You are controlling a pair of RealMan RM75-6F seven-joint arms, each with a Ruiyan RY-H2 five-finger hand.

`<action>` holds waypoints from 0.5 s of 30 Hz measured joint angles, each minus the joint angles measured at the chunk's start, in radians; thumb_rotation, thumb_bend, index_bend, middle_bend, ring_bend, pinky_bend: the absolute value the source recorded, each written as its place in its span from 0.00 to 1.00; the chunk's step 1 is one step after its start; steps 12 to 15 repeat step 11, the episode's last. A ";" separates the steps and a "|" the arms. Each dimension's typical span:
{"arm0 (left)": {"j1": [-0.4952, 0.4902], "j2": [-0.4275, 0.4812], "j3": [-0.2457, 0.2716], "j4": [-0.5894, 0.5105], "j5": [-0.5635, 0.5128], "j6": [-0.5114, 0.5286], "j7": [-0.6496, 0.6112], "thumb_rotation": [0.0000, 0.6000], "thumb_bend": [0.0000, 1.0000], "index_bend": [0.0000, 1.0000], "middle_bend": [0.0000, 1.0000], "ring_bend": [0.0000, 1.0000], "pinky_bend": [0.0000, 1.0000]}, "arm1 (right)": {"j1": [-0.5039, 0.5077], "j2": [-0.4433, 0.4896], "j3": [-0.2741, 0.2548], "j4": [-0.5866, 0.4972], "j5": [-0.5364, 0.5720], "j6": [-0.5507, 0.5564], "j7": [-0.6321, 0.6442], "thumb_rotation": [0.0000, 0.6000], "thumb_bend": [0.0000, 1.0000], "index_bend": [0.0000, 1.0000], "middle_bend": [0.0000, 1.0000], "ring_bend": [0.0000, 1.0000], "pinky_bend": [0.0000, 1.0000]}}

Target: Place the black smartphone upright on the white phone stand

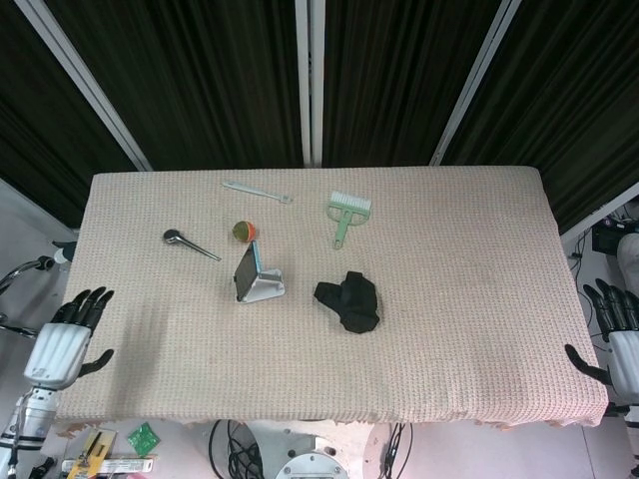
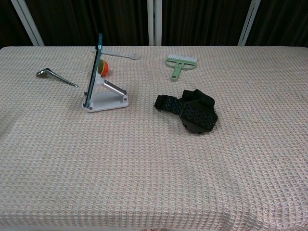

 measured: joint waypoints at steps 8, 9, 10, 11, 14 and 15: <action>0.043 -0.024 -0.010 0.055 -0.014 0.065 -0.037 0.98 0.15 0.06 0.06 0.07 0.21 | 0.007 0.000 0.001 -0.010 0.000 -0.007 -0.012 1.00 0.18 0.00 0.00 0.00 0.00; 0.046 -0.029 -0.014 0.064 -0.015 0.076 -0.038 0.96 0.15 0.06 0.05 0.07 0.21 | 0.009 0.001 0.002 -0.011 0.002 -0.011 -0.013 1.00 0.18 0.00 0.00 0.00 0.00; 0.050 -0.034 -0.019 0.071 -0.015 0.087 -0.043 0.94 0.15 0.06 0.05 0.07 0.21 | 0.010 0.001 0.002 -0.012 0.003 -0.014 -0.013 1.00 0.18 0.00 0.00 0.00 0.00; 0.052 -0.037 -0.022 0.076 -0.014 0.093 -0.048 0.92 0.15 0.06 0.05 0.07 0.21 | 0.012 0.002 0.001 -0.013 0.004 -0.020 -0.014 1.00 0.18 0.00 0.00 0.00 0.00; 0.052 -0.037 -0.022 0.076 -0.014 0.093 -0.048 0.92 0.15 0.06 0.05 0.07 0.21 | 0.012 0.002 0.001 -0.013 0.004 -0.020 -0.014 1.00 0.18 0.00 0.00 0.00 0.00; 0.052 -0.037 -0.022 0.076 -0.014 0.093 -0.048 0.92 0.15 0.06 0.05 0.07 0.21 | 0.012 0.002 0.001 -0.013 0.004 -0.020 -0.014 1.00 0.18 0.00 0.00 0.00 0.00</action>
